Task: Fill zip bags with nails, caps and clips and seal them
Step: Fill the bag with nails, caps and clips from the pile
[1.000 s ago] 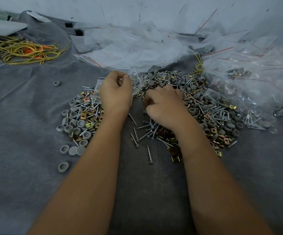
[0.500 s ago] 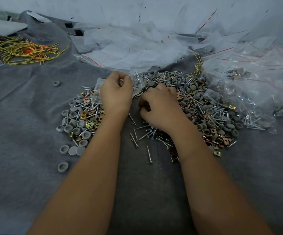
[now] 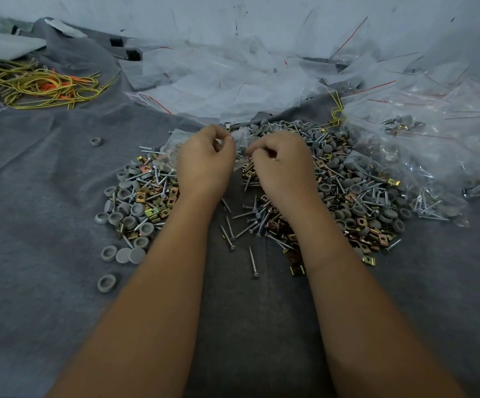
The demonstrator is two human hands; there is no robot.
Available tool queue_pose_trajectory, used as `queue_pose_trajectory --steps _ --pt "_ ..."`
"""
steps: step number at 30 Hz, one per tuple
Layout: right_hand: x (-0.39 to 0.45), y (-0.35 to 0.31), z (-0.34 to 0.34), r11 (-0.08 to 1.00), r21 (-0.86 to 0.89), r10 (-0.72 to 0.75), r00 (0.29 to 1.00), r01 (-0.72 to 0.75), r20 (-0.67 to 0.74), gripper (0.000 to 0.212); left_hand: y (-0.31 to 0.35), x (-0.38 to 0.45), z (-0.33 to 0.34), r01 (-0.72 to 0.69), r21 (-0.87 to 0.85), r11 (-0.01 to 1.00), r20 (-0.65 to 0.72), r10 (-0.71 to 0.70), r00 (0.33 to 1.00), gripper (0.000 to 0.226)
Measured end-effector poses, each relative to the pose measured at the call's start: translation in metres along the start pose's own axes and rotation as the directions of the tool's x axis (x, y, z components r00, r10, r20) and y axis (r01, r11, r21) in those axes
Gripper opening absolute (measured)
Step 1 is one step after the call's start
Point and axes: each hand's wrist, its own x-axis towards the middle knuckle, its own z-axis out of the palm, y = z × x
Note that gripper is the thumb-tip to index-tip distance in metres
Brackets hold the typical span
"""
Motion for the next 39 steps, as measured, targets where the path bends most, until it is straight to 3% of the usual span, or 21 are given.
queue_pose_trajectory --steps 6,11,13,16,19,23,27,32,39 --pt "0.0004 0.0045 0.002 0.998 0.06 0.033 0.998 -0.03 -0.049 0.015 0.001 -0.0014 0.0012 -0.025 0.067 0.997 0.058 0.021 0.998 0.012" --pt "0.0007 0.0083 0.0066 1.0 -0.009 -0.011 0.999 0.011 0.044 0.019 0.0003 -0.0018 0.0009 -0.027 0.033 0.999 0.056 0.025 0.998 0.012" --pt "-0.0002 0.0077 0.0066 0.999 0.041 -0.003 0.998 0.001 0.056 0.027 0.0004 -0.0025 0.001 -0.03 0.017 0.999 0.058 0.029 0.998 0.011" --pt "0.0009 0.0074 0.0045 0.99 0.142 0.018 1.0 -0.019 0.005 0.039 0.0005 -0.0027 0.0009 -0.018 -0.026 1.0 0.042 0.019 0.999 0.011" --pt "0.0032 0.0078 0.0018 0.989 0.149 0.033 0.997 -0.023 -0.065 0.037 -0.0001 -0.0006 0.0006 0.024 -0.055 0.998 -0.013 -0.025 1.0 0.014" --pt "0.0027 0.0083 -0.0017 0.999 -0.012 0.033 0.999 -0.034 -0.042 0.026 0.0011 0.0002 0.0002 0.039 -0.114 0.993 -0.062 -0.046 0.997 0.024" --pt "0.0016 0.0078 -0.0029 0.952 -0.302 0.013 0.979 0.05 0.204 0.031 0.0008 0.0009 0.0002 0.048 -0.138 0.989 -0.069 -0.058 0.996 0.024" --pt "-0.0027 0.0076 -0.0007 0.885 -0.431 0.01 0.92 0.175 0.393 0.023 -0.0006 0.0015 0.0006 0.059 -0.168 0.984 -0.07 -0.072 0.995 0.025" --pt "-0.0011 0.0081 0.0002 0.883 -0.432 -0.025 0.938 0.183 0.346 0.018 -0.0001 0.0017 0.0005 0.069 -0.159 0.985 -0.067 -0.081 0.994 0.023"
